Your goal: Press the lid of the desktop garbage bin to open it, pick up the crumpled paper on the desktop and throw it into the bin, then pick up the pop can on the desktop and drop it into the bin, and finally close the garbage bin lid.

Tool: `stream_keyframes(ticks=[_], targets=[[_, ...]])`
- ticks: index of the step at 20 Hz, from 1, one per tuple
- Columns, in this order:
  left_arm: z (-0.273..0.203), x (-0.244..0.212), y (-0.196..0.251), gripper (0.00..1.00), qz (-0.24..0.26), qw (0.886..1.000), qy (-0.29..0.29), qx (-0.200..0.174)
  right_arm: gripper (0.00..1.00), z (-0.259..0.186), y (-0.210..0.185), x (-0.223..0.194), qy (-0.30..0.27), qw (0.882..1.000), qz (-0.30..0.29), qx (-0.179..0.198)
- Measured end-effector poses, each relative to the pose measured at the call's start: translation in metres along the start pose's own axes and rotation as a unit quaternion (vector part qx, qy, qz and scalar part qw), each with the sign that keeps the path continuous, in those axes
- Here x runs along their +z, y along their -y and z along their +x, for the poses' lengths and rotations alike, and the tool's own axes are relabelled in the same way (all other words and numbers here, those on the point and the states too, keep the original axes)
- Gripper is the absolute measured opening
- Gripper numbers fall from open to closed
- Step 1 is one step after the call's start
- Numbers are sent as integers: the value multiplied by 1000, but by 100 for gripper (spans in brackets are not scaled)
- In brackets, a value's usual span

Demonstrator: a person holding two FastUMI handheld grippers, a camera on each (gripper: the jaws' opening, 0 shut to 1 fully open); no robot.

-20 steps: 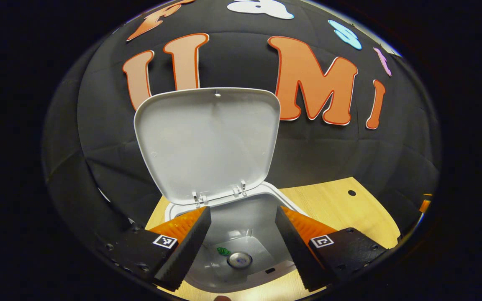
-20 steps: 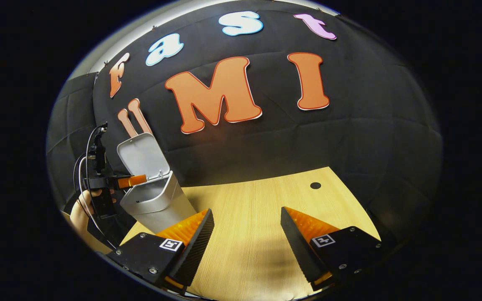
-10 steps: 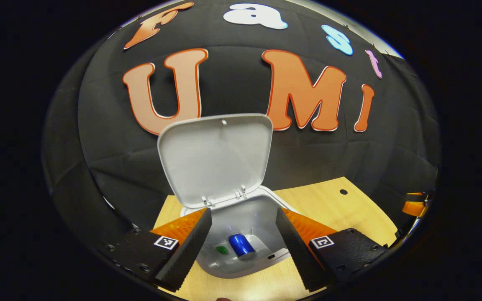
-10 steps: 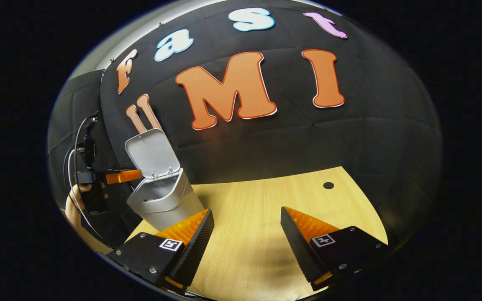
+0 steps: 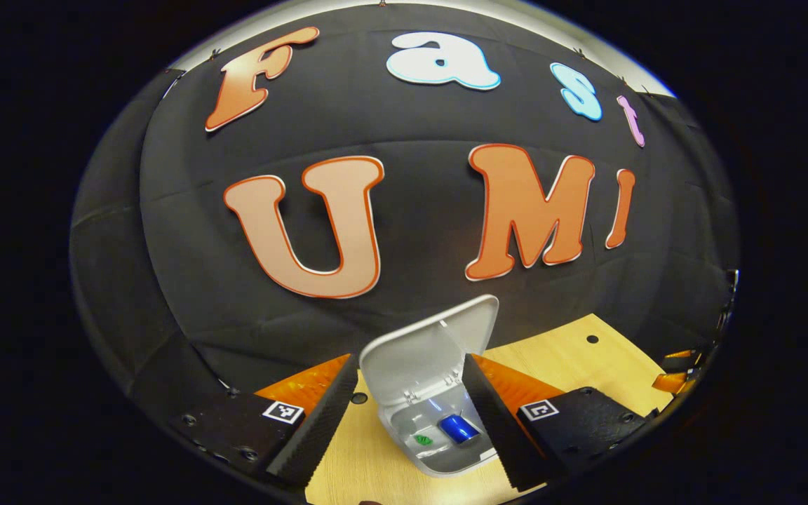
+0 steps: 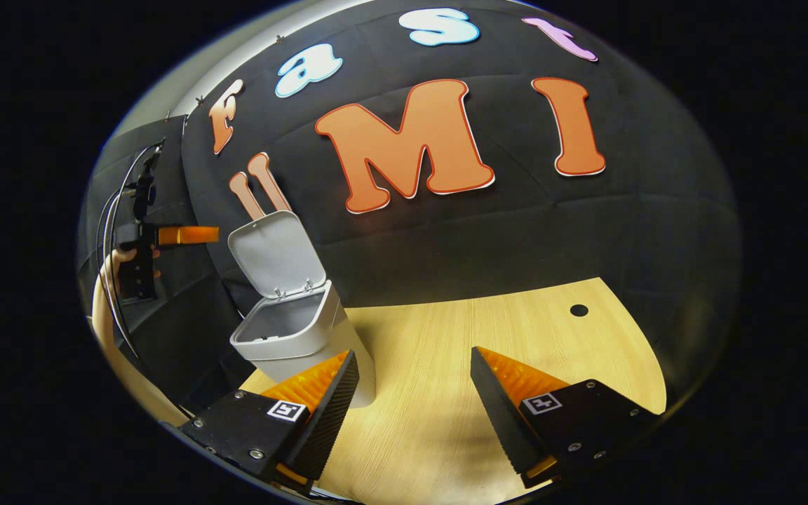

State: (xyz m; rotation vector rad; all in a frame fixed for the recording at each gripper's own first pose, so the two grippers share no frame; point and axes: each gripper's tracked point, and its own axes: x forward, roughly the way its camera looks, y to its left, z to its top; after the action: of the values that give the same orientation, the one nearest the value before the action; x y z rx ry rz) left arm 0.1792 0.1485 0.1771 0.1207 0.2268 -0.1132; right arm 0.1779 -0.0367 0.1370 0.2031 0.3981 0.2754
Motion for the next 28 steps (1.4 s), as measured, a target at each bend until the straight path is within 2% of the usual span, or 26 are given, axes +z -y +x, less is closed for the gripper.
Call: stream_keyframes(ticks=[2, 4, 8, 12, 17, 21, 28], targets=[[9, 16, -3, 95, -14, 1000, -5, -3, 96, 2, -3, 1, 1, 1000, 2, 3], [24, 31, 4, 96, -29, 999, -13, -21, 96, 3, -4, 1, 1, 1000, 2, 3], [64, 49, 4, 95, -31, 999, -31, -30, 96, 3, 0, 3, 3, 1000, 4, -4], [104, 48, 1, 96, -2, 998, -53, -29, 96, 0, 8, 0, 3, 1000, 12, -14], [134, 8, -1, 96, -27, 994, -106, -30, 96, -1, 18, -9, -4, 999, 24, -28], [132, -4, 5, 96, -48, 992, -109, -46, 96, -1, 19, -10, -6, 999, 26, -31], [104, -30, 31, 95, -57, 989, -120, -68, 96, 1, 6, -14, -15, 1000, 21, -11]])
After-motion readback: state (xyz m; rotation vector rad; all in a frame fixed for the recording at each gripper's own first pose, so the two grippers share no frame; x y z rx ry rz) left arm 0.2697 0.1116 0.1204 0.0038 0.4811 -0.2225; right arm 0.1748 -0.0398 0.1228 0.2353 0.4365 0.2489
